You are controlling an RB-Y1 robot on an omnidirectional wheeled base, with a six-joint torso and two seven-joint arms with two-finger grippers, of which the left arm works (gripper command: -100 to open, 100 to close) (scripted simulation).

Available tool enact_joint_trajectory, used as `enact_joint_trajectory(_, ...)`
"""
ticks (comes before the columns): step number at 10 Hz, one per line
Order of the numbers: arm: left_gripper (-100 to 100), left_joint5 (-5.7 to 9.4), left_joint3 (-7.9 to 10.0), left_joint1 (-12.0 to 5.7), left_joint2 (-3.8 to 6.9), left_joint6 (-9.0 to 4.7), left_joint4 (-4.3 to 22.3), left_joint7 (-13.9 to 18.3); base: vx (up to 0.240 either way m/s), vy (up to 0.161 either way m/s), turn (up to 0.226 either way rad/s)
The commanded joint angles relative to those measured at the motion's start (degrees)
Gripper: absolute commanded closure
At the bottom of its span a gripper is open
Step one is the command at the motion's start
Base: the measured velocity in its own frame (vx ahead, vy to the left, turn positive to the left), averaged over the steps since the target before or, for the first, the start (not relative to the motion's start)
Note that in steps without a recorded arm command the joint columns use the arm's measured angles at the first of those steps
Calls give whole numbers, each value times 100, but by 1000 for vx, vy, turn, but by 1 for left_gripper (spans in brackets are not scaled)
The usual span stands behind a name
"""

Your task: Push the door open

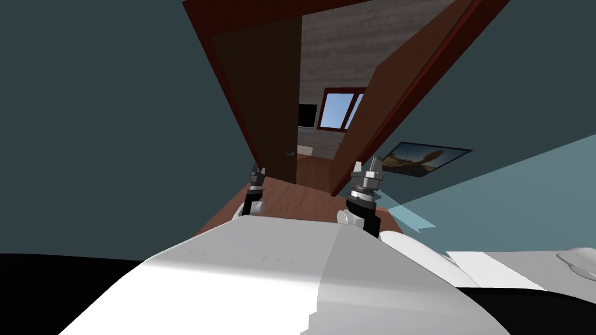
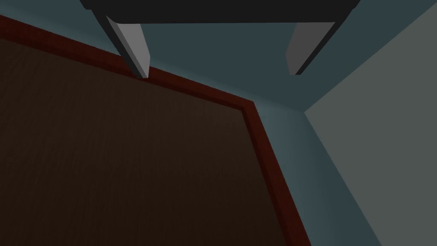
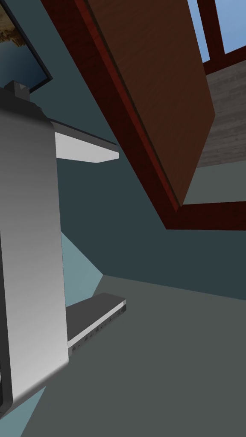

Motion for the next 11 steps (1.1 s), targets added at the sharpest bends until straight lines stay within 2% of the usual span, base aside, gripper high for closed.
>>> enact_joint_trajectory(1, -100, 37, -16, -95, 60, -25, 257, 28, 108, -6, -84)
enact_joint_trajectory(10, -100, 200, -145, -768, 276, -296, 1944, 110, 100, 14, -85)
enact_joint_trajectory(11, -100, 200, -145, -768, 276, -296, 2005, 110, 60, 5, -21)
